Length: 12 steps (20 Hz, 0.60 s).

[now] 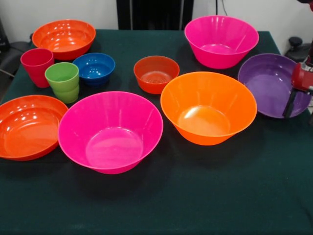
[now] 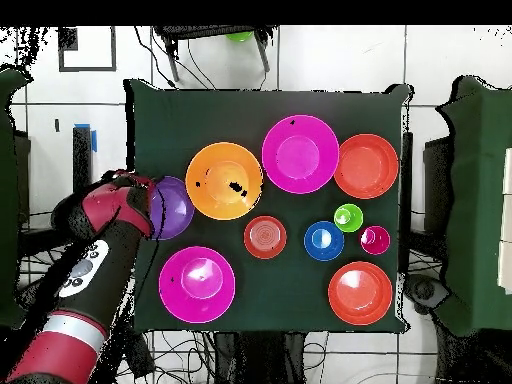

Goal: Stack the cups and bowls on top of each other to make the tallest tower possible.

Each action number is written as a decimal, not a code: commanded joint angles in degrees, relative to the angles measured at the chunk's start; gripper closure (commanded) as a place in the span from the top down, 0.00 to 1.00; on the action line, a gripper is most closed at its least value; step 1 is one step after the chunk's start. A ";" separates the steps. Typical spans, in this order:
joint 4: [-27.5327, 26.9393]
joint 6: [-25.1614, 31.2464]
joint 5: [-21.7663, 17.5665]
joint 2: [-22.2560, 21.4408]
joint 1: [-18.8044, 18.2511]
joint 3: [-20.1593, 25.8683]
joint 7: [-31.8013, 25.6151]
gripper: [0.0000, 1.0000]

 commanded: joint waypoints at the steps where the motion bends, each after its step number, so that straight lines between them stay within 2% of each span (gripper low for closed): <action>1: -2.77 6.81 -4.79 1.62 -5.04 11.84 -4.78 1.00; 4: -3.53 5.28 -5.26 2.59 -6.38 13.58 -5.68 1.00; 7: -2.14 7.28 -5.63 0.74 -4.81 11.22 -4.06 1.00; 9: -1.61 7.98 -6.04 -0.17 -4.70 11.20 -3.88 1.00; 12: -0.13 5.59 -6.86 -0.89 -6.27 14.06 -4.88 1.00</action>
